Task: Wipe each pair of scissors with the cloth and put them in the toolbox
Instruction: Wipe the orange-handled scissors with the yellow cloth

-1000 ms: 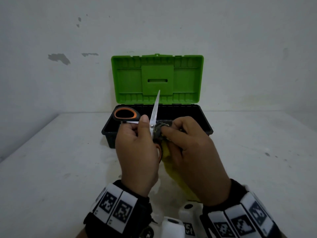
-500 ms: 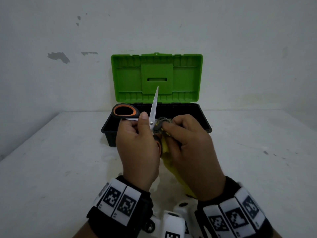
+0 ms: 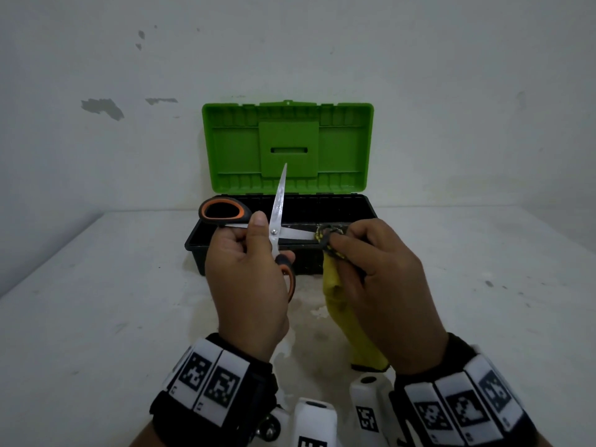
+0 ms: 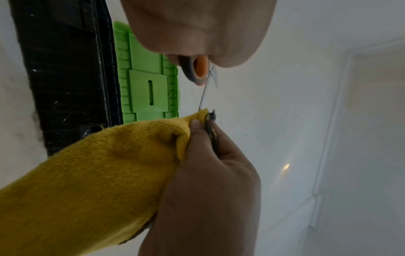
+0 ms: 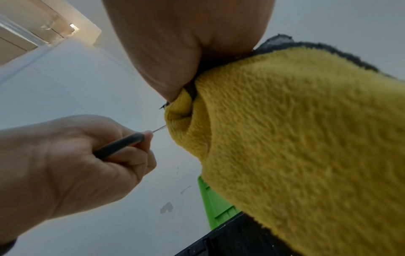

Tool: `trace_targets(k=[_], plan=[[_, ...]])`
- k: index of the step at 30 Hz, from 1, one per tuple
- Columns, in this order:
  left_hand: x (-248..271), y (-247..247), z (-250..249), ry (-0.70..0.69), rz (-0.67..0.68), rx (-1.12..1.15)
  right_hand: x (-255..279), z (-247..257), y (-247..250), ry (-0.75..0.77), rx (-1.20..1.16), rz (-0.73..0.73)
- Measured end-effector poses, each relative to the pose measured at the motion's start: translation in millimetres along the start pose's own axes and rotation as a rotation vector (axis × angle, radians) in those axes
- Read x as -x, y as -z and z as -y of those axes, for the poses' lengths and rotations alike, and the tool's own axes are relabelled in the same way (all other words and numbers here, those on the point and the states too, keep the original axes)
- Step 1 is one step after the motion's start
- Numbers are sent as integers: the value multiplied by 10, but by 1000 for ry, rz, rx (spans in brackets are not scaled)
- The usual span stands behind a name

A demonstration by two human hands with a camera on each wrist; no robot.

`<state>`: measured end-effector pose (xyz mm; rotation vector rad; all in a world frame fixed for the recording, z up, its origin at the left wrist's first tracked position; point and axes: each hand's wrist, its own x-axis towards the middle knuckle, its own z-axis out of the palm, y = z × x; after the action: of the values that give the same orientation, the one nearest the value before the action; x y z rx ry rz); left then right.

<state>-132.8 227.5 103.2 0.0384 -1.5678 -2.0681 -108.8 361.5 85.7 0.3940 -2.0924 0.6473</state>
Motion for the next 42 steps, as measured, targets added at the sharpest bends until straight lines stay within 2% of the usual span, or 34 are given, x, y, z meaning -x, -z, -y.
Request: trace_targets(k=[6, 11, 13, 16, 19, 23, 27, 35, 39, 42], plan=[[0, 31, -18, 3, -16, -3, 10, -81, 82, -31, 9, 9], [-31, 61, -7, -70, -12, -60, -72, -111, 191, -153, -4, -23], [-6, 60, 24, -97, -2, -95, -117, 24, 167, -126, -37, -6], [65, 40, 34, -211, 14, -179, -164, 252, 49, -66, -74, 121], [72, 77, 6, -305, 25, -231, -174, 233, -12, -69, -62, 198], [11, 129, 29, -330, 47, -243, -175, 100, 2, -111, -6, 201], [71, 67, 9, -381, 32, -272, -178, 247, -38, -50, -56, 150], [10, 110, 22, -336, 39, -249, -108, 54, -44, -148, -49, 154], [29, 71, -3, -336, 39, -224, -129, 192, -78, -104, -98, 72], [44, 72, -23, -297, 39, -164, -117, 191, -65, -81, -117, 68]])
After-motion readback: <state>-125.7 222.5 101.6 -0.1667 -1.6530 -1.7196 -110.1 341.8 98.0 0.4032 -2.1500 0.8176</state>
